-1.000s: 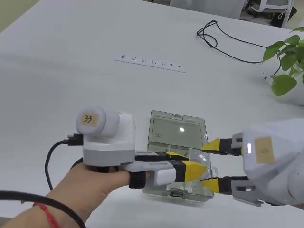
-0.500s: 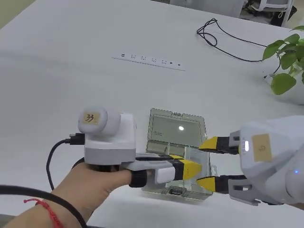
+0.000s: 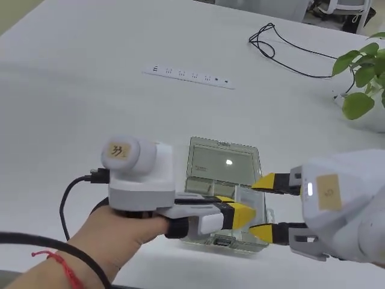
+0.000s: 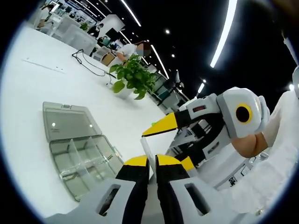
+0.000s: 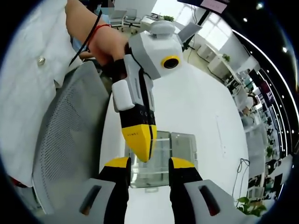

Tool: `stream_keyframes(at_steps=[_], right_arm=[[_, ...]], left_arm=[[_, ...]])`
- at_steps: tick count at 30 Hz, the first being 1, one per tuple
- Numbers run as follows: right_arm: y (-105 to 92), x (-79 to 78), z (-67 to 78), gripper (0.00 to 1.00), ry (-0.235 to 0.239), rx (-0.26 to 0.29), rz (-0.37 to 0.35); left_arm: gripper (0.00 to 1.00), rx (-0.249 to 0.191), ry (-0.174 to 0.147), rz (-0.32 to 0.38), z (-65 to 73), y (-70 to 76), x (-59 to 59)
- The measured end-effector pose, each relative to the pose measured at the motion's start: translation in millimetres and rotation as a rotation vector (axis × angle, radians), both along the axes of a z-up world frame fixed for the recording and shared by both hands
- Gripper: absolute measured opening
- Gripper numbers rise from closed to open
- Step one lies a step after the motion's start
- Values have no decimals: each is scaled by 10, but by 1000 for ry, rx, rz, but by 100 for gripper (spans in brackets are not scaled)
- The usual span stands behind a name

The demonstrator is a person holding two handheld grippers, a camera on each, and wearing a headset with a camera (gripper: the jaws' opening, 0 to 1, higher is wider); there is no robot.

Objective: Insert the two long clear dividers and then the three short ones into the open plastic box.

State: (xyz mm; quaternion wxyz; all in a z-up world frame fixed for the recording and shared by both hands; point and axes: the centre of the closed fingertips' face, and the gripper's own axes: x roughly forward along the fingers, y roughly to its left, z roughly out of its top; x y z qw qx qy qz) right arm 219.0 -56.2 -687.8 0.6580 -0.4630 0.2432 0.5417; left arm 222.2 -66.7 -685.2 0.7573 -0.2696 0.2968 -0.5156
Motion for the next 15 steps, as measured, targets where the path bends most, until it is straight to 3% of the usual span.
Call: stream_keyframes(at_steps=[6, 7, 8, 10, 11, 12, 14, 15], right_arm=[[13, 10, 18, 34, -13, 2, 4], [17, 19, 30, 30, -15, 5, 5], [21, 22, 38, 29, -11, 9, 2], [33, 28, 50, 30, -7, 18, -3], [31, 35, 60, 30, -8, 19, -3], [28, 51, 92, 30, -5, 30, -8], [24, 53, 131, 31, 13, 50, -12], [21, 66, 167, 31, 27, 72, -19]], left_arm=[[0, 2, 8, 19, -3, 17, 20], [0, 42, -49, -12, -50, 44, 7], [0, 23, -26, 8, -14, 26, 1], [0, 7, -27, -5, 20, 8, -10], [0, 20, -45, -7, 20, 10, -9], [0, 63, -86, -16, -25, 29, 3], [0, 78, -111, -23, -31, 34, -2], [0, 94, -145, -37, -37, 46, -6]])
